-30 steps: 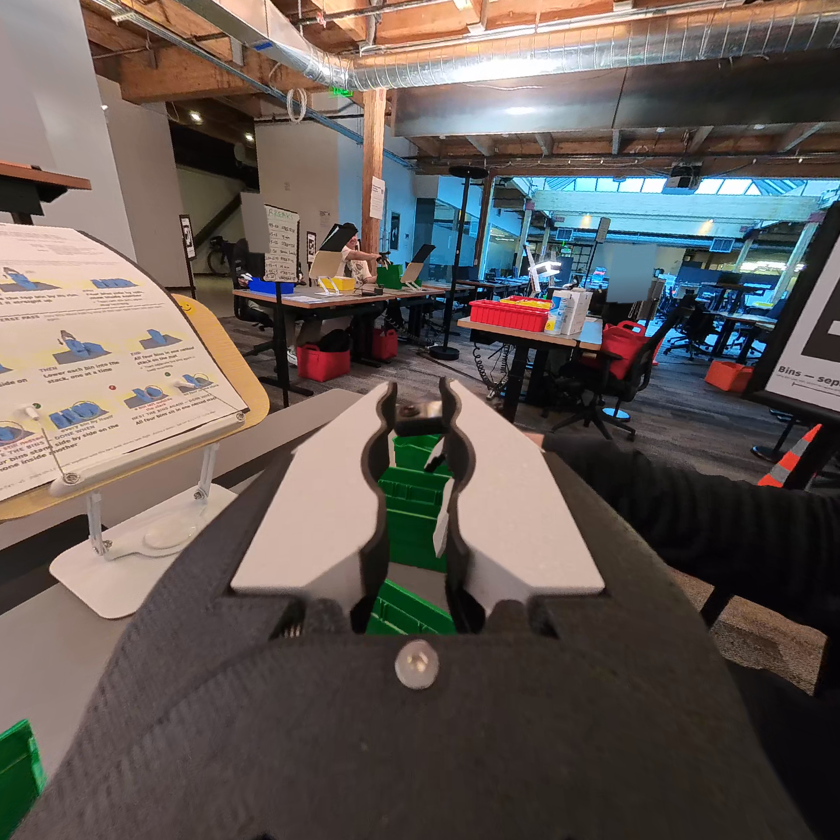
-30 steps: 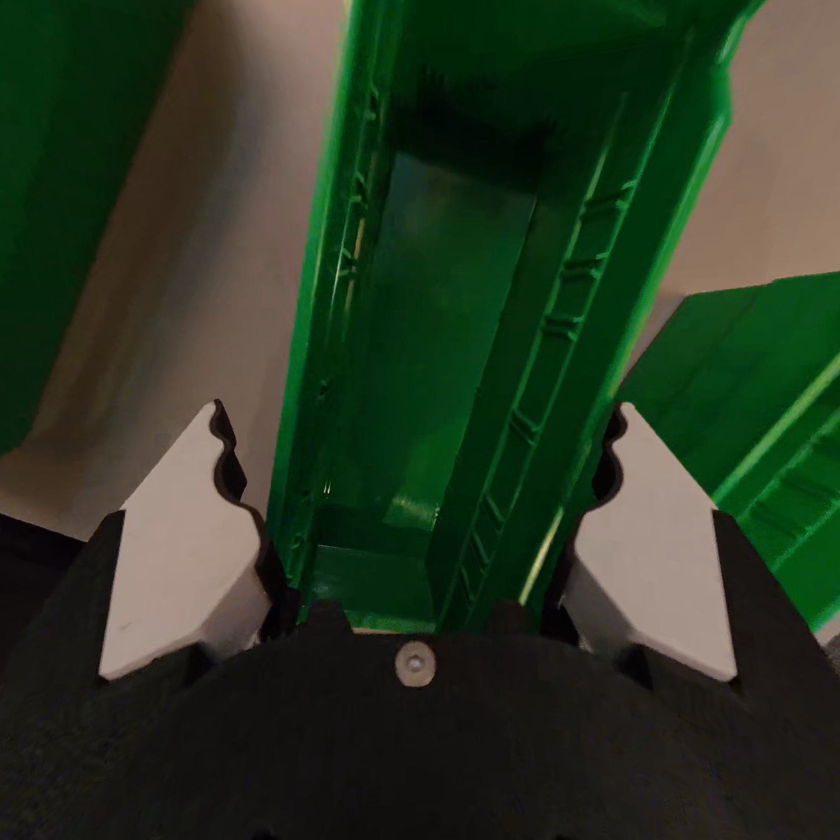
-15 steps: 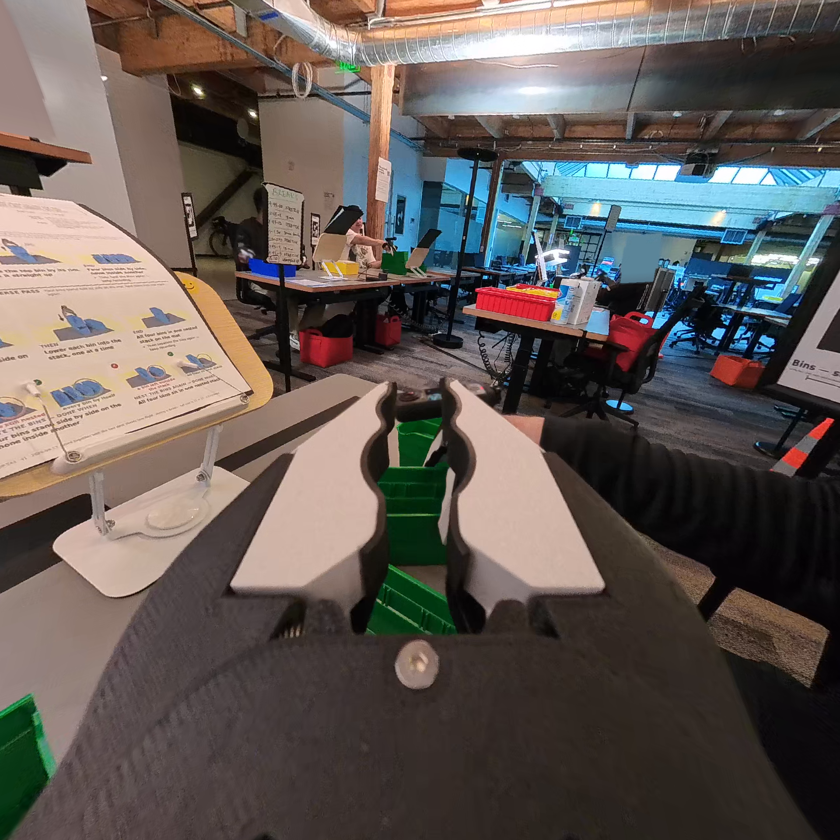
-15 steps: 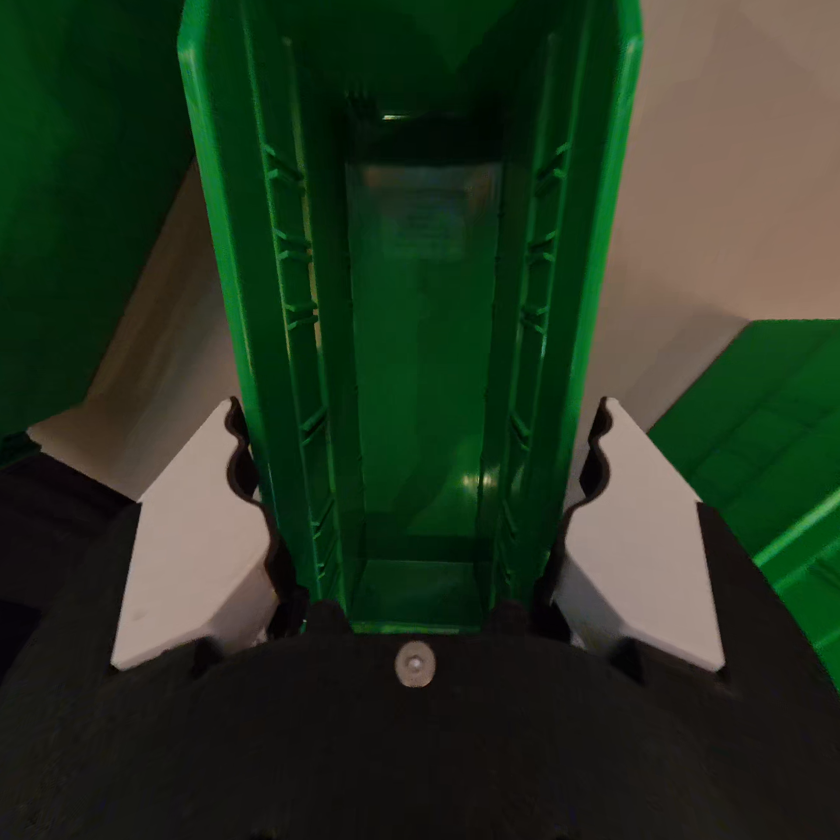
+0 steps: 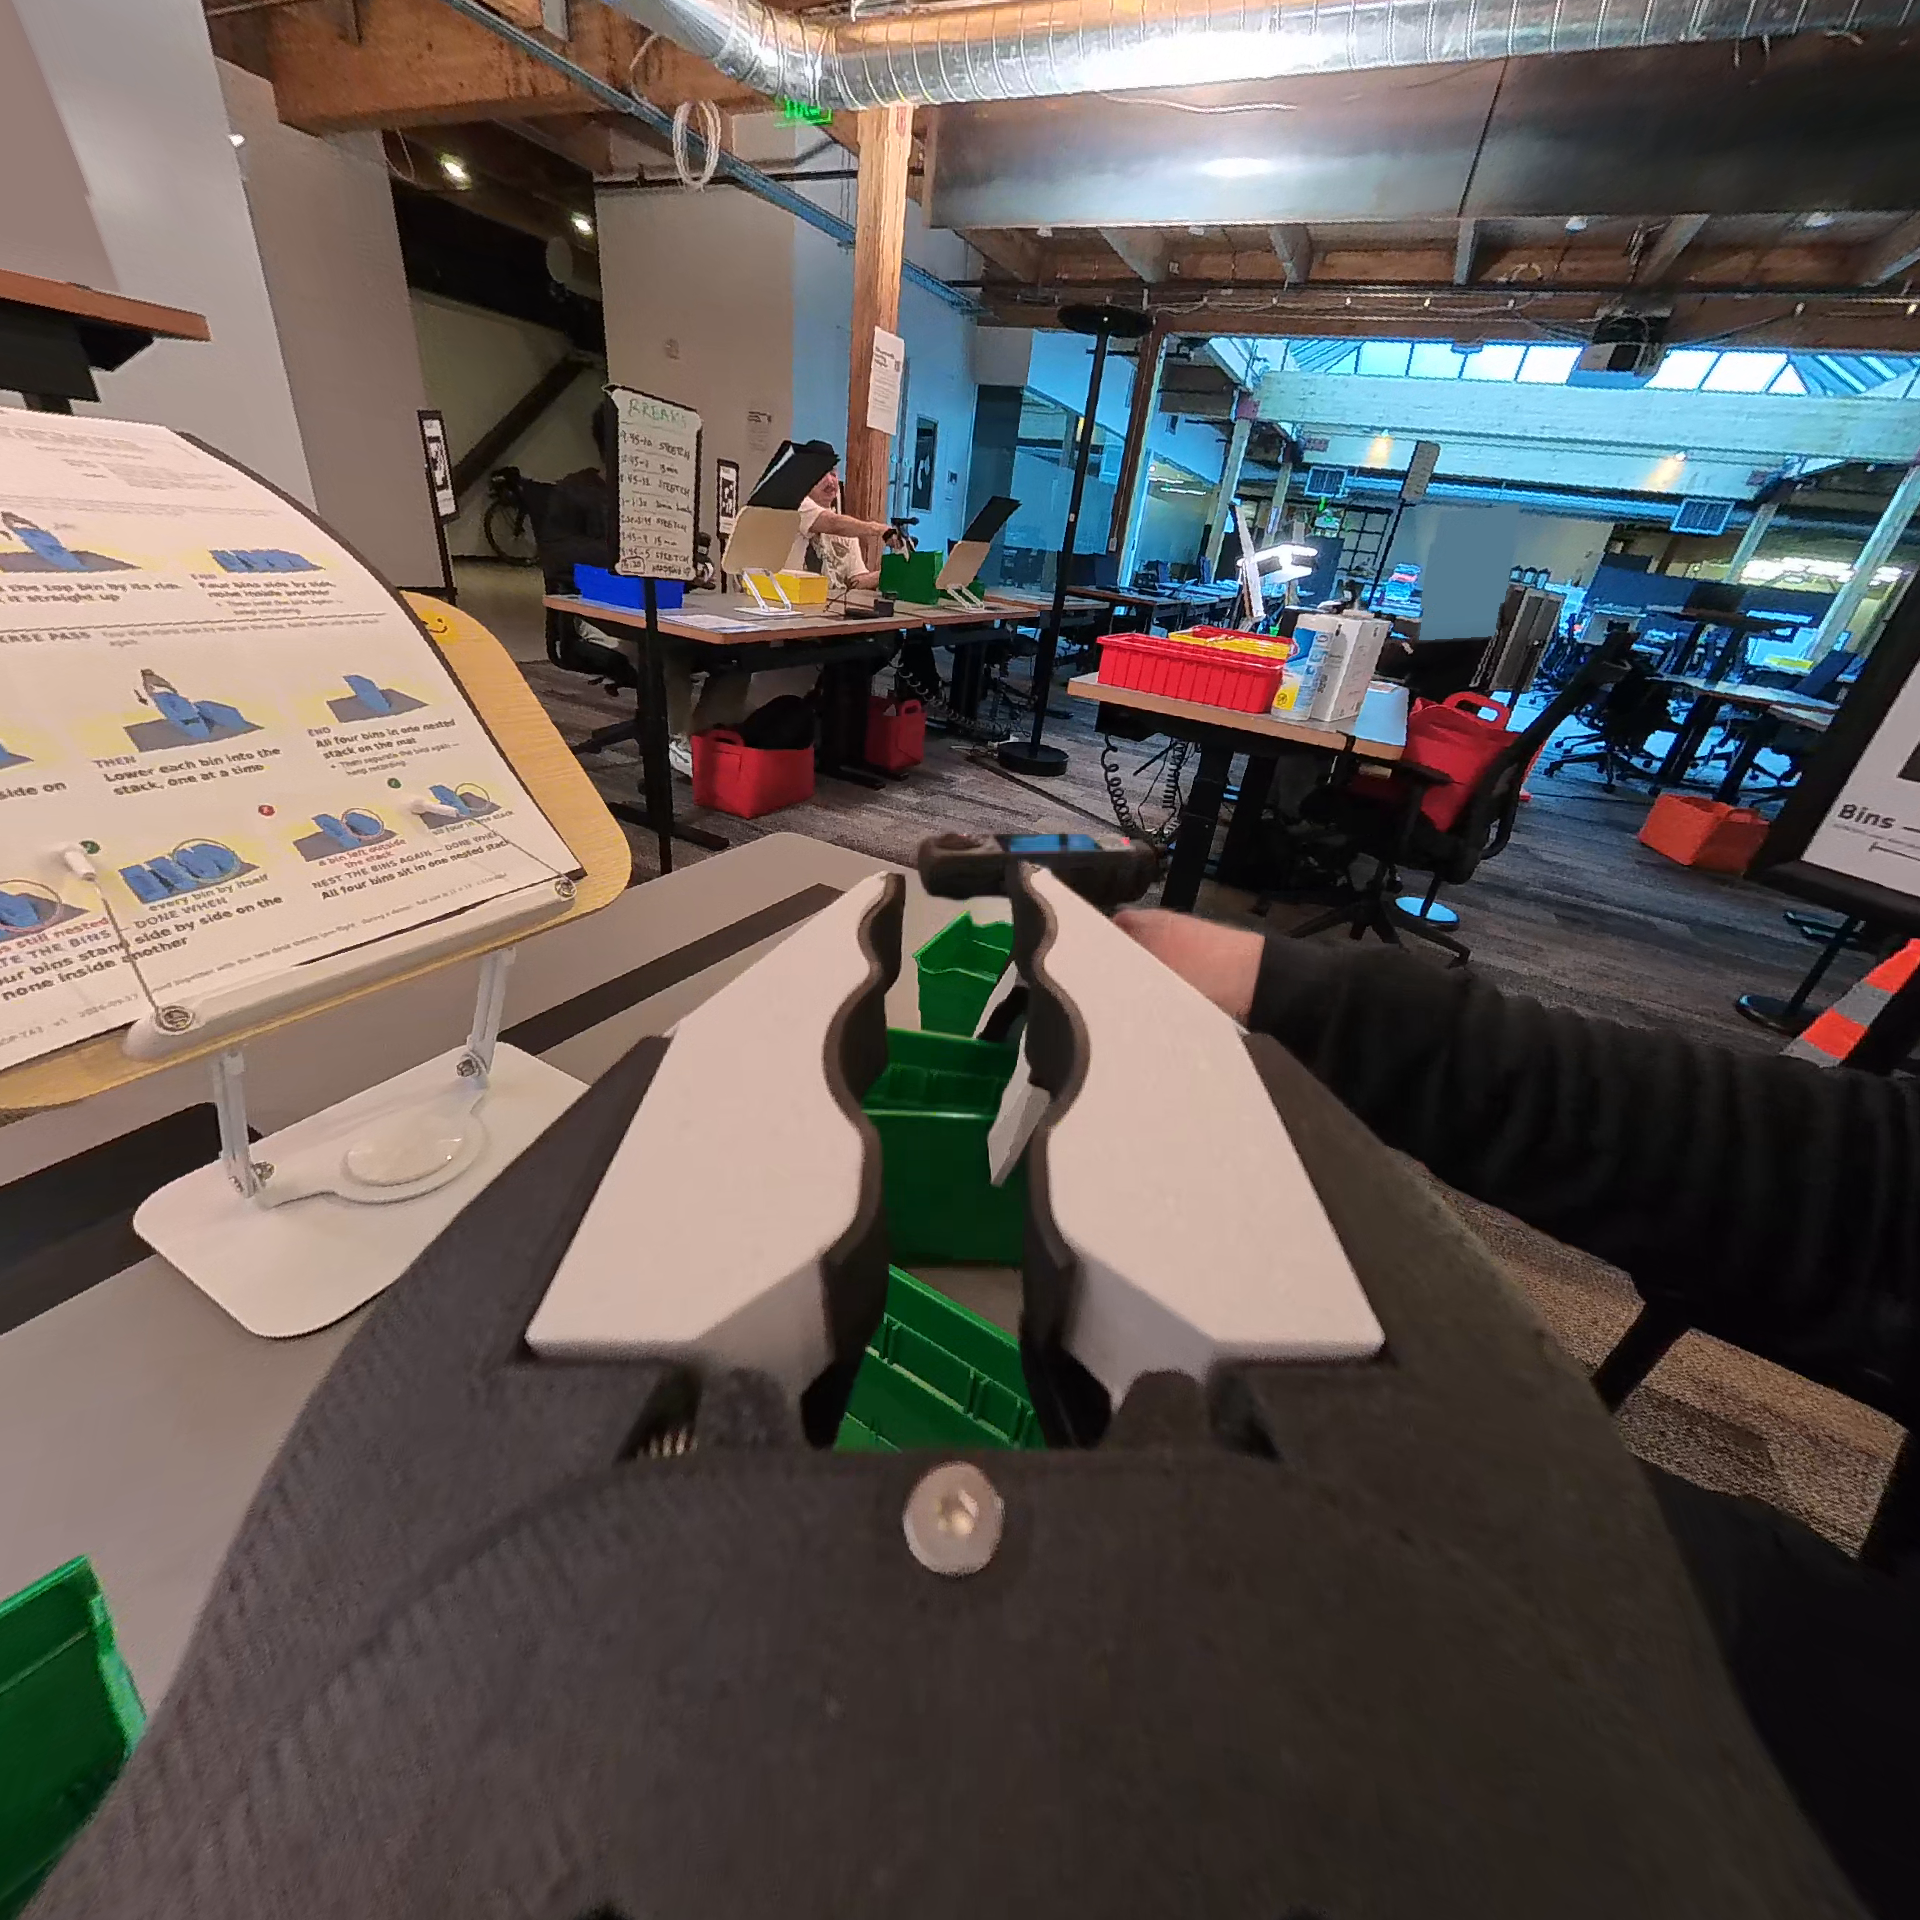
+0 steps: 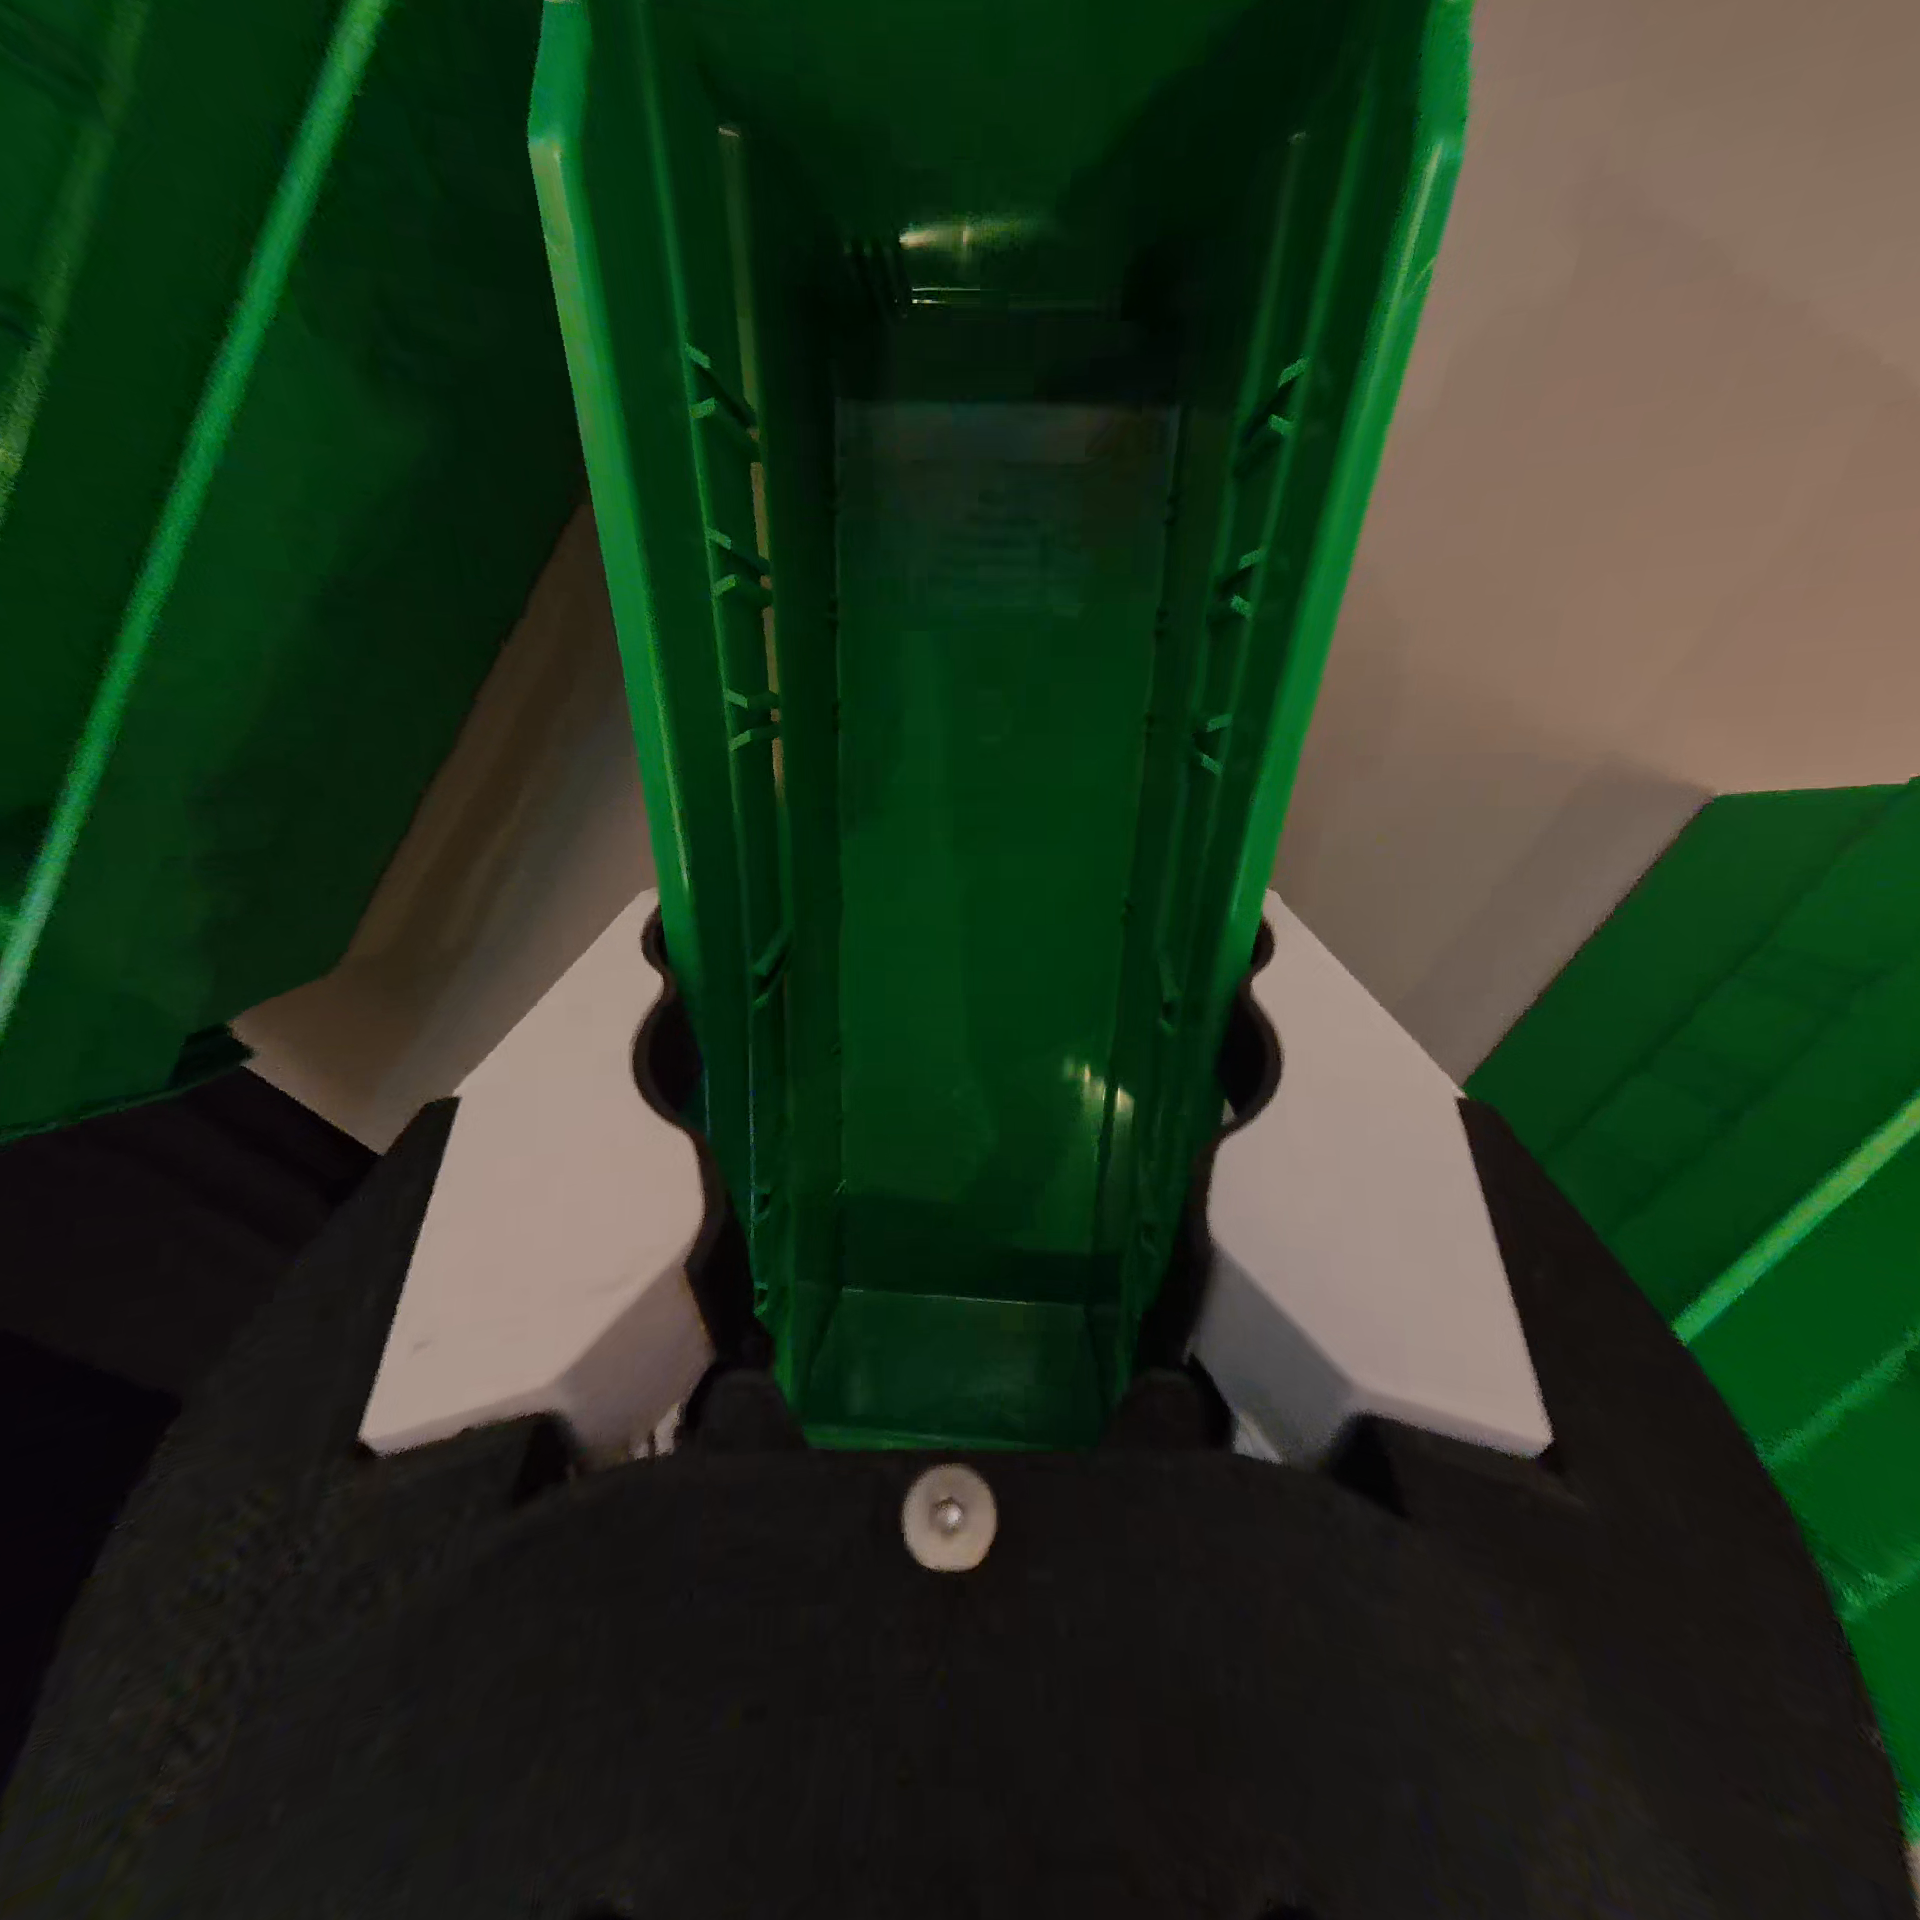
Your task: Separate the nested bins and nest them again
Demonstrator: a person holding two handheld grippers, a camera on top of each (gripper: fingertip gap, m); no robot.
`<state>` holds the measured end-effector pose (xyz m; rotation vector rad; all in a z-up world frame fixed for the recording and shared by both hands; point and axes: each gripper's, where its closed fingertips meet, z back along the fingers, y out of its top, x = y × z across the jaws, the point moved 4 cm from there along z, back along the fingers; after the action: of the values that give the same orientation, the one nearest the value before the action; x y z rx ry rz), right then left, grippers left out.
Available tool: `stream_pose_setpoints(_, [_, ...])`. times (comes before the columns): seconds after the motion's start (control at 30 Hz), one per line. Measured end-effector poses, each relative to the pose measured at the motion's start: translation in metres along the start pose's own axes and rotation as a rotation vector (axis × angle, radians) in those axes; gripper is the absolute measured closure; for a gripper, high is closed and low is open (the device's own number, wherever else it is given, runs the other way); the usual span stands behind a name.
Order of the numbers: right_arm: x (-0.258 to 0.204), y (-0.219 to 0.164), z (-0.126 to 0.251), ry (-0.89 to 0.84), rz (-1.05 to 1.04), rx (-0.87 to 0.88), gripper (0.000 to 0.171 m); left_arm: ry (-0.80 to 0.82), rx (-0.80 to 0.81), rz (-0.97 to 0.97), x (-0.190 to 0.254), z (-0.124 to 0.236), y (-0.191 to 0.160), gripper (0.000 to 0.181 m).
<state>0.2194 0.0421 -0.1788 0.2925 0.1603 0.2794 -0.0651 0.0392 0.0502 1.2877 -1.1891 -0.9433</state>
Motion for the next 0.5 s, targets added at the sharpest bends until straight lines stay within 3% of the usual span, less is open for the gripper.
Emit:
stream_pose_setpoints(0.13, [-0.001,0.009,0.031,0.019,-0.037,0.075,0.068,0.005,-0.001,-0.005,-0.001,0.001,0.001,0.162])
stream_pose_setpoints(0.3, [0.008,0.01,0.11,-0.01,-0.112,0.161,0.065,0.013,0.007,-0.001,-0.004,0.005,0.002,0.162])
stream_pose_setpoints(0.5, [0.068,-0.04,0.183,-0.204,-0.313,0.153,0.063,0.019,0.02,0.018,-0.008,0.009,0.004,0.162])
